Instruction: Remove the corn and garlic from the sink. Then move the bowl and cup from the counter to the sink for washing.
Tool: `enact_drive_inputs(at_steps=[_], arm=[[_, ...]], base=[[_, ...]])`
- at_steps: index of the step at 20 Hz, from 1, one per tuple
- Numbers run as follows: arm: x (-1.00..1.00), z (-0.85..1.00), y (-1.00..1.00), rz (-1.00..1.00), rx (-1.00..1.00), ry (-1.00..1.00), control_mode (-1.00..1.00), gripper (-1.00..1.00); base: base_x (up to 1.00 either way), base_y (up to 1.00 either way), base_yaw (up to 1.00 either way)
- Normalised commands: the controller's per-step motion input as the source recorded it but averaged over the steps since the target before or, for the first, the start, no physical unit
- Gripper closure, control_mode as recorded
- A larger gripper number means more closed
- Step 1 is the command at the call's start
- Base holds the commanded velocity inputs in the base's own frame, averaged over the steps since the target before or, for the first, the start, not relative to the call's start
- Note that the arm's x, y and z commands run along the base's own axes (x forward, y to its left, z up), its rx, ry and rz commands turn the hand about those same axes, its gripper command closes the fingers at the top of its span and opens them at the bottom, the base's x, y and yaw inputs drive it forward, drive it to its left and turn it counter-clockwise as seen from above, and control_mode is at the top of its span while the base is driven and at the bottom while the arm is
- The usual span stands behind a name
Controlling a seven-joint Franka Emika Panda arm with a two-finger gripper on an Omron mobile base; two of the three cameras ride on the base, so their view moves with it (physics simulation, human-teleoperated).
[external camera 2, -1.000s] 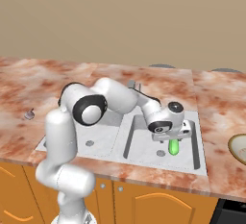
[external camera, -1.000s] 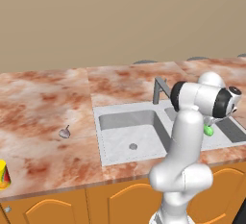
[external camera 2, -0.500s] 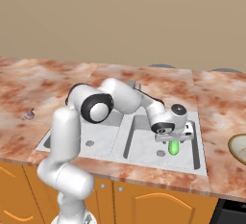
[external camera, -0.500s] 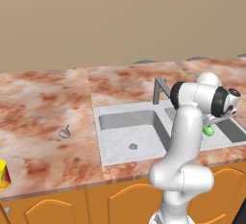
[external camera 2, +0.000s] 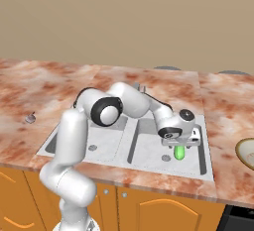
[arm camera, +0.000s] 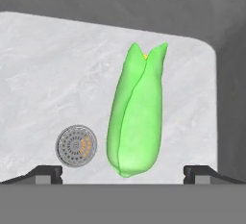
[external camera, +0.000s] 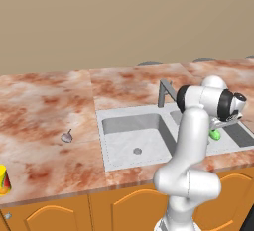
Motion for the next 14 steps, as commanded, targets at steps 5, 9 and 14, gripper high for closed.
enact_drive_inputs(at_steps=[5,9,14], arm=[[0.13,-0.15,-0.11,0.0,0.01,0.0,-1.0,-1.0],[0.14,-0.16,-0.09,0.0,0.0,0.0,-1.0,-1.0],[0.1,-0.14,-0.03,0.0,0.01,0.0,-1.0,-1.0]], base=[[0.0,0.0,0.0],[0.0,0.0,0.0],[0.0,0.0,0.0]])
